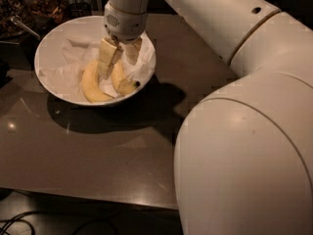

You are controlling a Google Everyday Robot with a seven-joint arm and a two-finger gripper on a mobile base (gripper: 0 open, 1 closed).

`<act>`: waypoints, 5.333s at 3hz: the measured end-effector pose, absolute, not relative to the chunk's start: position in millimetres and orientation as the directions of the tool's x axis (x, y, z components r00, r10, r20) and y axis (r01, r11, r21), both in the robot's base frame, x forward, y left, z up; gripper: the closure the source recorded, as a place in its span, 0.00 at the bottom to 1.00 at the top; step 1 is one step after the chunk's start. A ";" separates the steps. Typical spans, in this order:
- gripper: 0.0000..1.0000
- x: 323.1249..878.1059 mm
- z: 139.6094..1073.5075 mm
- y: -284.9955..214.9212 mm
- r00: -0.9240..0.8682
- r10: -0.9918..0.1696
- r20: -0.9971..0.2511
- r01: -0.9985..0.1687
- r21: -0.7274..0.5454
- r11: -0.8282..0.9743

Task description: Pick banana from white bowl

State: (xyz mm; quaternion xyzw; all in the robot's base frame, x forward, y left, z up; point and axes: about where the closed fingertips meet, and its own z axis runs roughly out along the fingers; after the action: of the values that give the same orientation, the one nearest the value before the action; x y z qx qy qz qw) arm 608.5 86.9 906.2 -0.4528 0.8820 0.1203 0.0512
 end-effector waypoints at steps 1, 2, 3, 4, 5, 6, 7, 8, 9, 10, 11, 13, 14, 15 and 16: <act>0.39 610.5 897.4 90.8 -0.576 -0.794 -0.192 -0.816 0.187 0.547; 0.43 610.5 890.9 96.5 -0.564 -0.804 -0.187 -0.823 0.202 0.530; 0.46 611.3 884.3 98.6 -0.564 -0.806 -0.180 -0.822 0.214 0.528; 0.46 613.5 875.4 98.3 -0.574 -0.801 -0.169 -0.814 0.227 0.535; 0.46 619.5 869.5 90.4 -0.605 -0.779 -0.162 -0.790 0.237 0.565; 0.50 619.6 869.3 90.3 -0.606 -0.779 -0.161 -0.790 0.237 0.565; 0.54 620.2 862.2 93.5 -0.599 -0.788 -0.144 -0.794 0.233 0.561; 0.57 620.2 864.9 93.7 -0.599 -0.788 -0.143 -0.794 0.233 0.561; 0.56 620.2 862.1 94.6 -0.598 -0.791 -0.131 -0.794 0.235 0.561; 0.52 618.9 862.0 94.6 -0.592 -0.795 -0.131 -0.797 0.240 0.554; 0.53 612.6 863.4 98.1 -0.560 -0.815 -0.148 -0.819 0.249 0.518; 0.55 604.5 877.1 99.6 -0.520 -0.836 -0.176 -0.848 0.225 0.480; 0.59 601.7 879.7 101.2 -0.509 -0.842 -0.178 -0.855 0.214 0.472; 0.58 599.6 879.4 105.0 -0.497 -0.850 -0.175 -0.863 0.207 0.461; 0.55 600.7 876.8 111.0 -0.485 -0.858 -0.168 -0.869 0.205 0.451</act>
Offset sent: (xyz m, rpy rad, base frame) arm -0.0123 0.0004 -0.0197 -0.0289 0.1053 0.0707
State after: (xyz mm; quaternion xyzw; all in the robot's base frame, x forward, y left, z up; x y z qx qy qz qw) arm 600.7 111.0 876.8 -0.5070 0.8515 0.1322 0.0197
